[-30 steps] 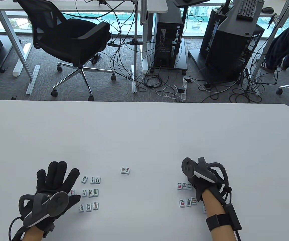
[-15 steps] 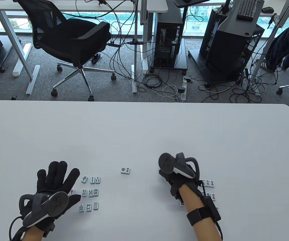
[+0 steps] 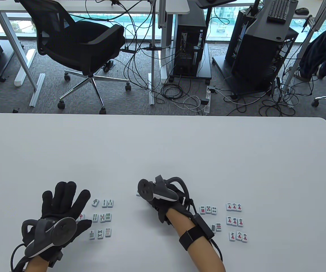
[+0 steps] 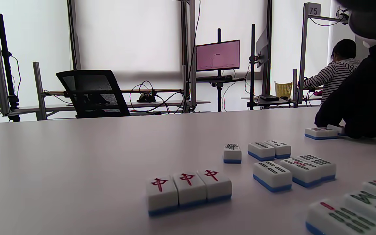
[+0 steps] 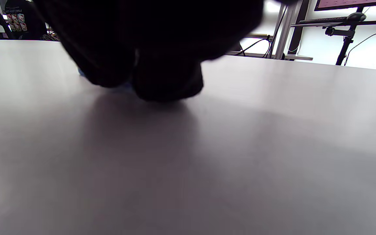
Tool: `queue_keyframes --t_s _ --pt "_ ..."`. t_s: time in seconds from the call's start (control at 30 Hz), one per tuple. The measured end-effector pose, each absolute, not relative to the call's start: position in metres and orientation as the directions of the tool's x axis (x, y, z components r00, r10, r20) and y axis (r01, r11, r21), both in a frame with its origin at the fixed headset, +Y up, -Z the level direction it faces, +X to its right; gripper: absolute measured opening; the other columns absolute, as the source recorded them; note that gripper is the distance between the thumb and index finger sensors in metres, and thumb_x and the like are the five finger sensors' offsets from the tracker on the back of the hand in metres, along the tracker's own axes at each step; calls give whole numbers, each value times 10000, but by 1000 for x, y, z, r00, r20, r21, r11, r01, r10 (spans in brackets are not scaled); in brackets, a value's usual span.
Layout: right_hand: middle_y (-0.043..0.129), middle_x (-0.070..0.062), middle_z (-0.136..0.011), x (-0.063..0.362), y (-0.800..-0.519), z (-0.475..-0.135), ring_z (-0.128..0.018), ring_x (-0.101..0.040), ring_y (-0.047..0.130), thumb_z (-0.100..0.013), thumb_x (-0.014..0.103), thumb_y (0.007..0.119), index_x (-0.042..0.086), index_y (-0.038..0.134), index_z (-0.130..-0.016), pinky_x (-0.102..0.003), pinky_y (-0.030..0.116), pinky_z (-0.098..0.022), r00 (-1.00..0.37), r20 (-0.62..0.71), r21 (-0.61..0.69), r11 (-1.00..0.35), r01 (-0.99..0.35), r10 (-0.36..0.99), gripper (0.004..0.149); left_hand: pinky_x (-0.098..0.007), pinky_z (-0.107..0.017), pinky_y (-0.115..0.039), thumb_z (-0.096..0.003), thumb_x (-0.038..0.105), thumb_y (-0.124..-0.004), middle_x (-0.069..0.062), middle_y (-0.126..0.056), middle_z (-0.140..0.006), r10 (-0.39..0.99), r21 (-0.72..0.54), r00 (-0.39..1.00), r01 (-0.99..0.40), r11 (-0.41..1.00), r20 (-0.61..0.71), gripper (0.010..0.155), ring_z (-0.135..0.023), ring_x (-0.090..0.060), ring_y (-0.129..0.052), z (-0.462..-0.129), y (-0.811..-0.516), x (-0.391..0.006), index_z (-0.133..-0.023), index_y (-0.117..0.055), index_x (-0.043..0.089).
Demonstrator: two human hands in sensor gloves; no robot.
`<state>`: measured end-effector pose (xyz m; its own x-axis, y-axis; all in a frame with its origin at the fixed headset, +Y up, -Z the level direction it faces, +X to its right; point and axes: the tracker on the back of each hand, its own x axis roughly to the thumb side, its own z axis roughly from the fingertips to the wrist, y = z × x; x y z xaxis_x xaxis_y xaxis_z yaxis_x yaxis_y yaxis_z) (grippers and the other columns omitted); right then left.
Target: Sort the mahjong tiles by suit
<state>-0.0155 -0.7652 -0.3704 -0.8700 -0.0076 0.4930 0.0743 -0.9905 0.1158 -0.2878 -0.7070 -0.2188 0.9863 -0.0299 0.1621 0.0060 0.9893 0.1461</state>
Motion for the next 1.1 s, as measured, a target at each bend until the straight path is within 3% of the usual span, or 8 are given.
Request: queue_keyframes --t_s 0.33,0.67,0.9,1.1 --pt "970 -35 -499 -6 -754 -359 -167 -122 893 -452 398 816 116 680 -985 -243 802 -101 -834 547 27 -995 101 -69 618 -571 -809 -102 -352 754 -613 101 63 -1145 -32 142 986 9 990 162 877 -1140 -228 21 -219 -708 -288 -1071 -189 483" --pt "963 -49 -528 85 -719 -341 -181 -131 900 -462 404 807 120 671 -1001 -248 807 -114 -873 473 32 -988 150 -117 624 -570 -809 -102 -353 754 -612 101 64 -1144 -39 131 986 18 991 163 876 -1139 -229 23 -218 -708 -286 -1070 -189 484" --pt "966 -42 -495 146 -726 -329 -153 -115 886 -453 412 824 114 703 -985 -234 793 -90 -918 375 138 -971 194 -130 622 -569 -809 -101 -351 753 -611 101 68 -1141 -61 126 985 41 991 160 876 -1137 -230 26 -218 -709 -284 -1067 -183 486" --pt "966 -30 -470 156 -745 -320 -133 -101 875 -434 413 848 122 720 -971 -225 785 -74 -903 391 161 -953 255 -176 624 -569 -809 -102 -351 752 -611 100 72 -1138 -76 116 985 58 992 157 876 -1136 -229 26 -218 -710 -280 -1064 -179 485"
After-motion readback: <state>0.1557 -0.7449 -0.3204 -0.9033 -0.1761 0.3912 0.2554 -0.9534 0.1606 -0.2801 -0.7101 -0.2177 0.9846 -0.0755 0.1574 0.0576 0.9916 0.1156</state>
